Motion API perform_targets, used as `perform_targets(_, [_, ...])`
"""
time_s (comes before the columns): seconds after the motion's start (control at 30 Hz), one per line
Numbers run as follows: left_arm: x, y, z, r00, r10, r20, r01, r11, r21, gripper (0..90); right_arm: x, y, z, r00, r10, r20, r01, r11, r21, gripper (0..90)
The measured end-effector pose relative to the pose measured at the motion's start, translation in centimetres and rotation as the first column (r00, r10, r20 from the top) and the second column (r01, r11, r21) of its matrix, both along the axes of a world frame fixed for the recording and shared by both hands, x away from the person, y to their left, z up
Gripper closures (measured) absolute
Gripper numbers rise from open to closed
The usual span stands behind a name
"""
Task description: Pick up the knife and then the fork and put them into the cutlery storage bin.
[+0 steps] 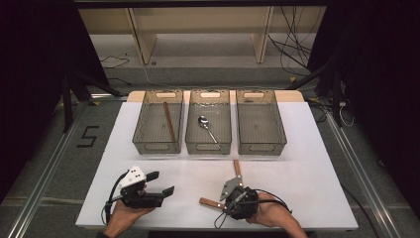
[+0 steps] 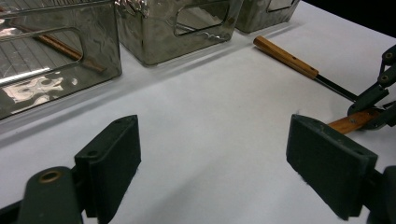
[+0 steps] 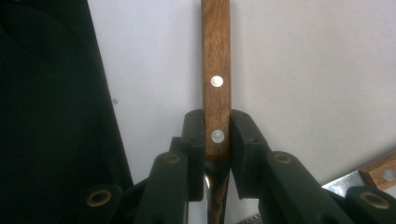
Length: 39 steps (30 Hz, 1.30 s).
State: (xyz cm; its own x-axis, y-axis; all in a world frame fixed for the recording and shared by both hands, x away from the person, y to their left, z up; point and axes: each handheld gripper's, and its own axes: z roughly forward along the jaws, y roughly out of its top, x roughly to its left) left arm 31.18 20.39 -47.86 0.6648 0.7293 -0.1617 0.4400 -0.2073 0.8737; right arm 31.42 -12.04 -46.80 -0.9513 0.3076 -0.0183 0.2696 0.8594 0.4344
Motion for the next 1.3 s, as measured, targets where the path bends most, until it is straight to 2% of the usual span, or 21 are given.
perform_targets(0.13, [-0.1, 0.0, 0.0, 0.9999, 0.006, 0.009, -0.006, 1.0000, -0.005, 17.5, 0.4, -0.5, 0.6, 0.9989, -0.028, -0.039, 0.030, 0.998, 0.062, 77.7])
perform_targets(0.27, [-0.1, 0.0, 0.0, 0.9998, 0.009, 0.017, -0.009, 0.9999, -0.007, 17.5, 1.1, -1.4, 1.6, 0.9963, -0.062, -0.059, 0.070, 0.988, 0.136, 77.7])
perform_targets(0.33, [-0.1, 0.0, 0.0, 0.9998, 0.009, 0.019, -0.009, 0.9999, -0.009, 17.5, 1.4, -1.9, 2.2, 0.9935, -0.091, -0.068, 0.103, 0.977, 0.187, 77.7])
perform_targets(0.43, [-0.1, 0.0, 0.0, 0.9997, 0.009, 0.023, -0.008, 0.9999, -0.011, 17.5, 2.0, -2.7, 3.0, 0.9896, -0.135, -0.048, 0.143, 0.961, 0.235, 77.7])
perform_targets(0.5, [-0.1, 0.0, 0.0, 0.9997, 0.009, 0.023, -0.009, 0.9997, -0.022, 17.5, 2.5, -3.1, 3.5, 0.9865, -0.161, -0.033, 0.163, 0.946, 0.279, 77.6])
perform_targets(0.57, [-0.2, 0.0, 0.0, 0.9997, 0.012, 0.023, -0.011, 0.9996, -0.028, 17.5, 2.9, -3.4, 4.1, 0.9796, -0.196, -0.044, 0.200, 0.928, 0.315, 77.6])
perform_targets(0.73, [-0.2, 0.1, 0.0, 0.9994, 0.016, 0.029, -0.015, 0.9993, -0.033, 17.5, 4.2, -4.1, 5.4, 0.9648, -0.261, -0.032, 0.254, 0.896, 0.363, 77.6])
perform_targets(0.83, [-0.2, 0.1, 0.0, 0.9993, 0.020, 0.030, -0.019, 0.9991, -0.037, 17.5, 5.2, -4.5, 6.1, 0.9510, -0.307, -0.040, 0.298, 0.873, 0.387, 77.6])
perform_targets(0.97, [-0.2, 0.0, 0.0, 0.9994, 0.018, 0.028, -0.017, 0.9992, -0.035, 17.5, 7.0, -5.3, 7.0, 0.9282, -0.370, -0.042, 0.353, 0.839, 0.414, 77.6])
perform_targets(1.07, [-0.2, -0.2, -0.1, 0.9994, 0.016, 0.031, -0.015, 0.9992, -0.036, 17.5, 8.4, -5.9, 7.7, 0.9037, -0.425, -0.047, 0.403, 0.809, 0.428, 77.6])
perform_targets(1.13, [-0.3, -0.2, -0.1, 0.9994, 0.008, 0.033, -0.007, 0.9997, -0.022, 17.5, 9.2, -6.2, 8.2, 0.8904, -0.453, -0.041, 0.424, 0.794, 0.435, 77.6])
perform_targets(1.2, [-0.3, -0.3, -0.1, 0.9994, 0.009, 0.032, -0.008, 0.9998, -0.021, 17.5, 9.9, -6.5, 8.7, 0.8752, -0.482, -0.036, 0.445, 0.775, 0.449, 77.6])
perform_targets(1.3, [-0.3, -0.2, -0.1, 0.9993, 0.013, 0.036, -0.012, 0.9996, -0.024, 17.5, 10.9, -6.7, 9.4, 0.8588, -0.511, -0.030, 0.466, 0.756, 0.459, 77.6])
